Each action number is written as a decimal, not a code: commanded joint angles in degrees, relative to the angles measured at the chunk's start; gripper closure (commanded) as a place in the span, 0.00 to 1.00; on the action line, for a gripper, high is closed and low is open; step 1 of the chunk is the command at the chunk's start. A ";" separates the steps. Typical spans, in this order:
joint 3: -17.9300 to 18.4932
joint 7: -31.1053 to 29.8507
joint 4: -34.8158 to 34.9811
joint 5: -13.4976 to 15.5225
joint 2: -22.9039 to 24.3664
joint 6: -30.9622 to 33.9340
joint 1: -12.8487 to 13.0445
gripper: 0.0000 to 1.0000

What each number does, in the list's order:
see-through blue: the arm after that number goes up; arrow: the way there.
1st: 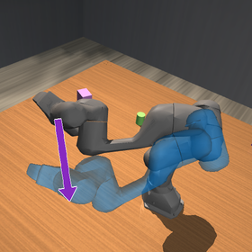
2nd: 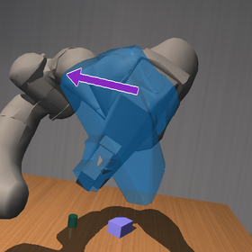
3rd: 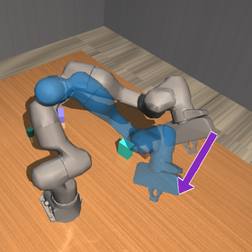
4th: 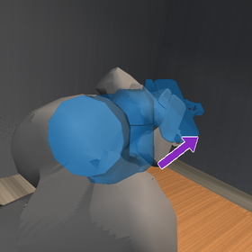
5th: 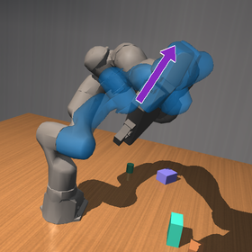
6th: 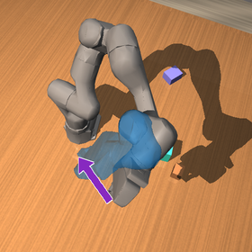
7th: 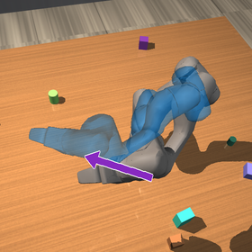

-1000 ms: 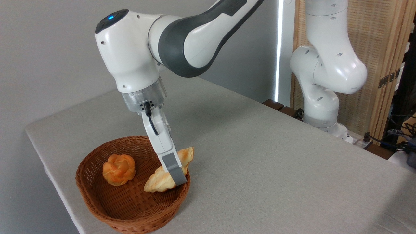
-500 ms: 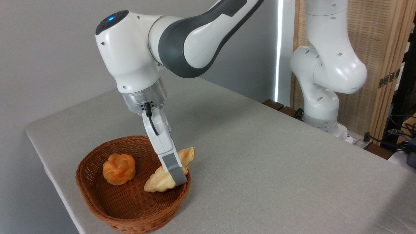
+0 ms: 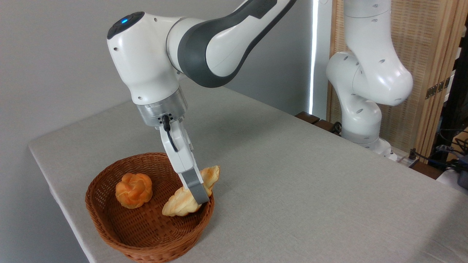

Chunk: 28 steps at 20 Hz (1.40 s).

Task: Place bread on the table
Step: 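Close the gripper on the end of the bread roll, then lift the bread roll out of the basket and carry it beside the basket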

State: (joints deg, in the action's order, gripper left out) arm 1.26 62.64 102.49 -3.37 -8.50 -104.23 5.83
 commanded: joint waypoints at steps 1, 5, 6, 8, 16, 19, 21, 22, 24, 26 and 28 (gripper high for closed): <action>0.33 0.64 1.22 0.12 0.15 0.08 0.24 0.57; 0.32 0.38 0.87 2.04 0.59 0.17 0.24 0.57; 0.24 0.38 0.78 3.44 0.85 0.78 0.24 0.58; 0.15 0.38 -0.01 4.25 1.29 1.66 0.24 0.58; 0.41 0.20 -4.75 7.93 1.64 3.85 0.24 0.58; -0.38 0.29 -4.93 8.47 4.89 6.48 0.32 0.58; -0.29 0.29 -4.93 9.69 7.26 9.38 0.76 0.58; -0.73 0.20 -4.33 10.39 8.92 10.09 0.85 0.58; -1.08 0.38 -1.87 10.49 12.61 11.15 0.94 0.57; -0.99 0.29 1.29 10.49 15.96 11.33 3.47 0.57; -0.91 0.46 4.89 10.40 18.68 11.33 5.41 0.57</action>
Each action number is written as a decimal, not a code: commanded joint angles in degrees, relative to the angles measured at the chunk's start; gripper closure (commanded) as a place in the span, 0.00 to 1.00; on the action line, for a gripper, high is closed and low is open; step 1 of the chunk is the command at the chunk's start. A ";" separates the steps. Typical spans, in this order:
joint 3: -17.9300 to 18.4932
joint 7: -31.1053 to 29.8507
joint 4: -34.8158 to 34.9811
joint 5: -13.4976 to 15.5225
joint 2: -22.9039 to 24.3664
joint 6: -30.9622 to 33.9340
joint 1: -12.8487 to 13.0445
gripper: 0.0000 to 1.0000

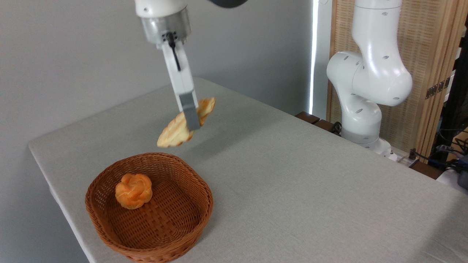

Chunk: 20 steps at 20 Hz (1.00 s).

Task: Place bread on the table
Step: 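Lift the bread roll out of the basket and carry it beside the basket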

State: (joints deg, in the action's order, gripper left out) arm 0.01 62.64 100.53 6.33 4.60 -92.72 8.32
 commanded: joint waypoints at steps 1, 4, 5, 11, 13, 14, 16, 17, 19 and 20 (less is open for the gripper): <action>0.34 0.38 8.26 0.70 6.73 -0.27 3.80 0.57; 0.43 0.20 11.43 0.53 7.88 -0.71 5.92 0.54; 0.43 0.20 12.57 0.44 7.79 -0.97 6.09 0.52; 0.78 0.29 14.69 0.00 7.09 -3.87 6.27 0.35; 0.87 0.29 14.69 0.00 6.91 -4.48 6.27 0.31; 0.87 0.38 14.69 -0.09 6.56 -4.57 6.27 0.27; 0.52 0.12 14.69 -0.17 5.25 -4.49 6.45 0.25; 0.34 0.12 14.61 -0.17 4.89 -4.49 6.45 0.25; 0.34 0.12 14.60 -0.17 4.89 -4.49 6.45 0.21; 0.34 0.03 14.60 -0.17 4.80 -4.75 6.45 0.15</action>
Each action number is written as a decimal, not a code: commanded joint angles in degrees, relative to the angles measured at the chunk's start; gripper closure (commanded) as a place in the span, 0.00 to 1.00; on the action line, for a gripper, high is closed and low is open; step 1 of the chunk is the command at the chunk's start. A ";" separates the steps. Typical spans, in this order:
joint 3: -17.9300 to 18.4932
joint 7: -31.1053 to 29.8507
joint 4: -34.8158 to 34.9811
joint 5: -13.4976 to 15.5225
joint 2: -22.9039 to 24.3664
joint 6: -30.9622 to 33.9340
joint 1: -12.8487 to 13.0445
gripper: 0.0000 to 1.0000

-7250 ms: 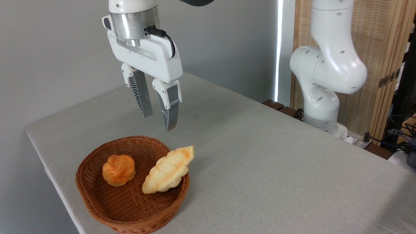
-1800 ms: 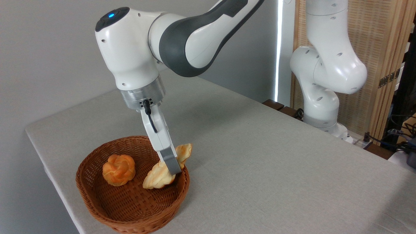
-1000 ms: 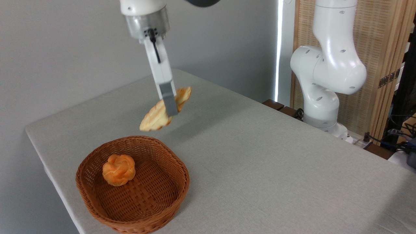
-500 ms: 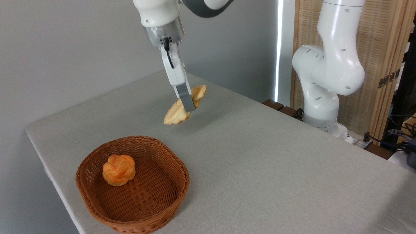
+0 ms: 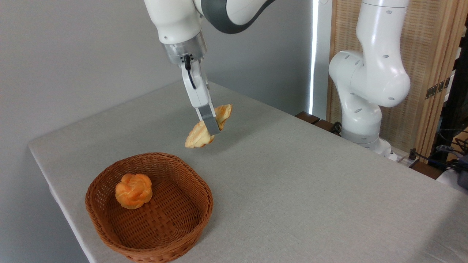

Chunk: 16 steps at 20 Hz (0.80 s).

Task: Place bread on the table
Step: 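Lift the bread roll out of the basket and carry it beside the basket, then lower the roll onto the table and open the gripper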

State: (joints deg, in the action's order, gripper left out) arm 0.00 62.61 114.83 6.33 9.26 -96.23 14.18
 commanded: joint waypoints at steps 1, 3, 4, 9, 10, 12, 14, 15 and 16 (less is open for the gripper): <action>0.35 0.06 0.22 -0.09 0.15 -1.58 0.59 0.10; 0.26 0.06 0.31 -0.09 0.15 -2.81 0.68 0.03; 0.26 0.06 0.22 -0.09 0.15 -3.25 0.94 0.00; 0.26 0.06 0.31 -0.09 0.06 -3.43 1.99 0.00; 0.35 0.06 0.31 -0.09 0.06 -3.35 2.08 0.00; 0.35 0.06 0.31 -0.09 0.06 -3.43 2.08 0.00; 0.44 0.06 0.22 -0.17 0.06 -3.35 2.08 0.00; 0.70 0.06 0.13 -0.17 0.06 -3.35 2.08 0.00; 0.96 -0.11 -0.22 -0.17 0.06 -3.35 2.00 0.00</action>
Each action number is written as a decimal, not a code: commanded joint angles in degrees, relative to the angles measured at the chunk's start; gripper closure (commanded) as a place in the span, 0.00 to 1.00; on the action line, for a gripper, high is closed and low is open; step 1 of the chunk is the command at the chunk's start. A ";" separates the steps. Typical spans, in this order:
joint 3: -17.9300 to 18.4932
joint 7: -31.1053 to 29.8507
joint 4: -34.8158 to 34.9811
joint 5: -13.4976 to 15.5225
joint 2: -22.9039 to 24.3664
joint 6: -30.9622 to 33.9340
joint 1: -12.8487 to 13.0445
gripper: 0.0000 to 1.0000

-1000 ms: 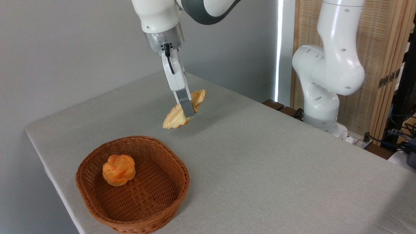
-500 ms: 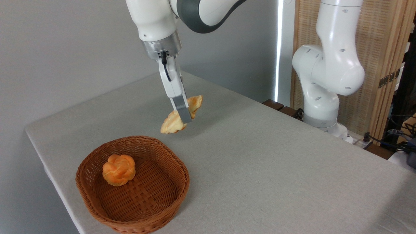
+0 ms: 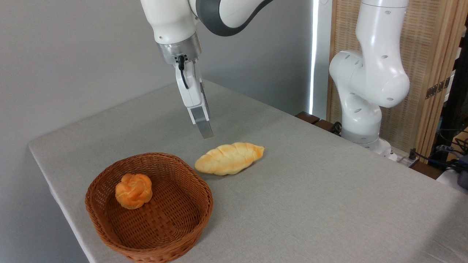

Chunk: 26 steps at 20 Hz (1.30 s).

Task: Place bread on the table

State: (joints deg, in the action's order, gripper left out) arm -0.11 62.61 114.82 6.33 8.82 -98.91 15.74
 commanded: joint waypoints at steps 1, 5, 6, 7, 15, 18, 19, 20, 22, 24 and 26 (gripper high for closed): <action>1.07 -1.25 -0.91 -0.17 0.50 -0.50 0.17 0.00; 1.16 -12.74 -7.14 -0.26 -1.25 0.21 -0.10 0.00; 1.07 -15.56 -8.64 -0.26 -2.30 0.21 -0.10 0.00; 1.07 -18.72 -10.13 -0.26 -3.27 0.21 -0.10 0.00; 1.25 -29.83 -19.29 -7.63 -8.64 0.12 -0.53 0.00; 0.99 -29.30 -20.51 -7.74 -8.64 -0.32 -4.66 0.00; 0.90 -29.30 -20.78 -7.65 -8.64 -0.23 -5.27 0.00; 0.81 -29.38 -20.78 -7.73 -8.55 -0.14 -5.63 0.00; 0.55 -29.38 -20.78 -7.73 -8.46 0.21 -6.16 0.00; 0.20 -29.38 -20.69 -7.64 -8.29 1.34 -7.30 0.00; 0.19 -29.30 -20.69 -7.56 -8.29 1.70 -7.30 0.00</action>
State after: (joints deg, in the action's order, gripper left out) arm 0.51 33.44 94.69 -1.15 0.40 -98.65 9.04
